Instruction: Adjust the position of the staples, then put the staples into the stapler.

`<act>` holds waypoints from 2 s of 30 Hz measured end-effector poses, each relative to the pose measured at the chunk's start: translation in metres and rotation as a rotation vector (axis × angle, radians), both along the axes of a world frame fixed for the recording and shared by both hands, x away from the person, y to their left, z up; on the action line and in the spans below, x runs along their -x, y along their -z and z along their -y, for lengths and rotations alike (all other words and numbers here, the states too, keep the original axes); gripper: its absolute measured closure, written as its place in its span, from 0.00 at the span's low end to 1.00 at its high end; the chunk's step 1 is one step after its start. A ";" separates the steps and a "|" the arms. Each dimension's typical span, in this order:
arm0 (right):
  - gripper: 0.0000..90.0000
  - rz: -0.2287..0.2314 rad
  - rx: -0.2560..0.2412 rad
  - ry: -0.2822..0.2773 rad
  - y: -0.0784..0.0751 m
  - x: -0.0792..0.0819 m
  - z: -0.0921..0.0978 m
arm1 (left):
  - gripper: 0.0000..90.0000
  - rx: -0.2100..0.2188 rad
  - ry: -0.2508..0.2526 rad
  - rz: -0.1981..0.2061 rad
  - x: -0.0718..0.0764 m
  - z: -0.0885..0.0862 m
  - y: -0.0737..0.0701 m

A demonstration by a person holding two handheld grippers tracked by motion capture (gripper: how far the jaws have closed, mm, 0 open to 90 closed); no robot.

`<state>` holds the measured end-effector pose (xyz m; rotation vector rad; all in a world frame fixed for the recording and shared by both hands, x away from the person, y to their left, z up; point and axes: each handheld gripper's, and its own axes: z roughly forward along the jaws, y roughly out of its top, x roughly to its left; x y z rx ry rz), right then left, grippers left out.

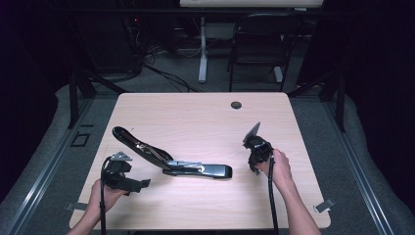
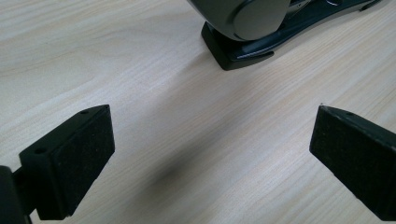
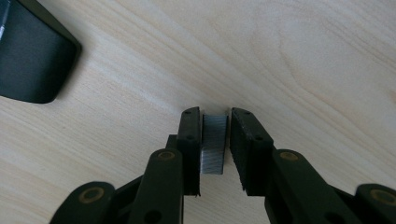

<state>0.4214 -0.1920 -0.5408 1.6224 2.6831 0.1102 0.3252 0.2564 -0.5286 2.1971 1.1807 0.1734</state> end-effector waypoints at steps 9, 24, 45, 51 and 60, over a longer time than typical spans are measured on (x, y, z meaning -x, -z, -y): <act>0.86 -0.020 0.018 -0.018 -0.001 -0.001 0.001 | 0.00 0.001 0.001 0.000 0.000 0.000 0.000; 0.87 -0.007 -0.009 -0.009 -0.003 0.000 0.003 | 0.00 -0.003 0.006 0.001 0.000 -0.001 -0.001; 0.87 -0.002 -0.007 -0.042 -0.017 0.002 0.004 | 0.00 0.001 0.003 -0.002 0.001 -0.002 0.000; 0.87 0.004 -0.009 -0.054 -0.020 0.003 0.002 | 0.00 0.000 0.001 0.001 0.001 -0.003 -0.001; 0.87 0.005 -0.012 -0.096 -0.022 0.003 -0.005 | 0.00 -0.002 0.001 0.000 0.001 -0.004 0.000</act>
